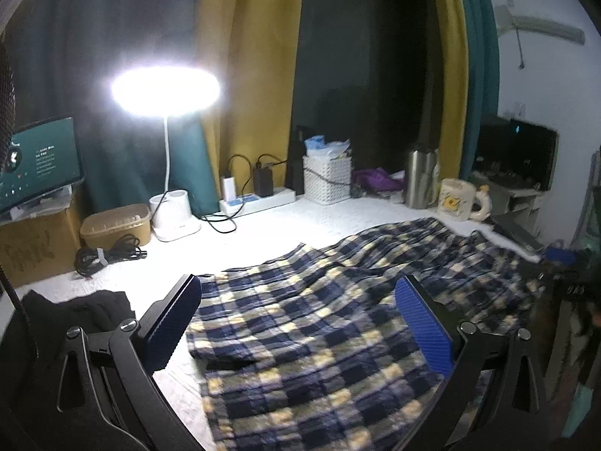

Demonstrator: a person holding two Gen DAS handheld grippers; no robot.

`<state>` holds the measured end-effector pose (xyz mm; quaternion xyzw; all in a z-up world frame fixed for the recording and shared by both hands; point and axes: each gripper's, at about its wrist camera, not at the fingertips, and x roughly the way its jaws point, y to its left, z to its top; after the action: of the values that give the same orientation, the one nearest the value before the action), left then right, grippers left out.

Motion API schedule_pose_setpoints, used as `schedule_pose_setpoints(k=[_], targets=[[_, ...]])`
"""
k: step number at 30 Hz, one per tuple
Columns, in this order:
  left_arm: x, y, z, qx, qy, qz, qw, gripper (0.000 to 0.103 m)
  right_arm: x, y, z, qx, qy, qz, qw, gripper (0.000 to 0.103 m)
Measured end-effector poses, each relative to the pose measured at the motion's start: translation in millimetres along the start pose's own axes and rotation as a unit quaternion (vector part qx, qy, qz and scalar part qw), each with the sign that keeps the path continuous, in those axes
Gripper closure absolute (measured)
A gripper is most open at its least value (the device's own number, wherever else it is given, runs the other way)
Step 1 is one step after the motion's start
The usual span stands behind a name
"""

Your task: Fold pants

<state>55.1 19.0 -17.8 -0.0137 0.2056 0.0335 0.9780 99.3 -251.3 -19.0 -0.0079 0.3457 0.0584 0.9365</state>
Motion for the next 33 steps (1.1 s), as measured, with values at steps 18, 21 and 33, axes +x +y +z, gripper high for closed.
schedule_pose_setpoints(k=[18,21,33], targets=[[119.9,84.5,8.8,-0.038,0.137,0.044,0.9889,0.007,88.3,-4.6,105.2,-0.047,-0.006,0.039,0.998,0.000],[146.4,100.0,4.4,-0.047,0.167,0.053,0.9834,0.009,106.2,-10.8,127.9,-0.047,0.001,0.055,0.997,0.000],[203.7,116.9,-10.1,-0.053,0.238,0.058,0.9681,0.019,236.5,-39.9,149.9,-0.070,0.113,0.078,0.988,0.013]])
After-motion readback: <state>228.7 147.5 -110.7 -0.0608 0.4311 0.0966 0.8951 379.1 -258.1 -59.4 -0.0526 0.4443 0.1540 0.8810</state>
